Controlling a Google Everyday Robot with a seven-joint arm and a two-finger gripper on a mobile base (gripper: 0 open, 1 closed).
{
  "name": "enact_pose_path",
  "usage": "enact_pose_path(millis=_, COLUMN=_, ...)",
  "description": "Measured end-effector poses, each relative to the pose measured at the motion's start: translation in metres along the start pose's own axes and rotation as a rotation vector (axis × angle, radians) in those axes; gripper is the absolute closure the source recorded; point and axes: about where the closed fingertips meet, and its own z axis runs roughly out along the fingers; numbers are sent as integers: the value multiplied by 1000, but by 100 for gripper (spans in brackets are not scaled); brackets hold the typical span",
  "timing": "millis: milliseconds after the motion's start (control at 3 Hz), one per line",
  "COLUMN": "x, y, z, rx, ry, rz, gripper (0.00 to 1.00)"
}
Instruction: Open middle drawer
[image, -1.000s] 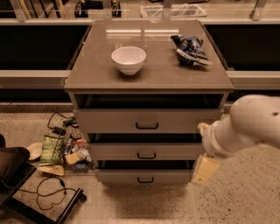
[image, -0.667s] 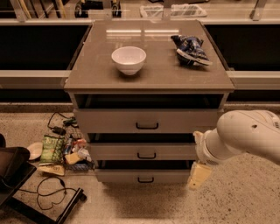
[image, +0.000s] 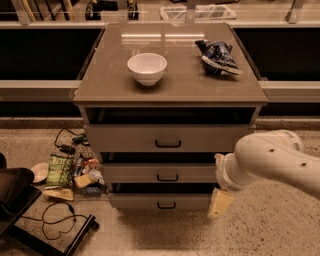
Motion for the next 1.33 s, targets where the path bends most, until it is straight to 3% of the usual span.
enact_pose_path(millis=333, x=5, y=-1, z=68, rx=-11, ry=69, rz=-60, gripper=0)
enact_pose_path(millis=667, x=13, y=-6, z=105, rx=-22, ry=114, rz=-84, gripper=0)
enact_pose_path(millis=1000, x=23, y=-16, z=134, rx=-14, ry=142, rz=-79, gripper=0)
enact_pose_path(millis=1333, x=34, y=-21, z=162, rx=4, ry=133, rz=-33, gripper=0)
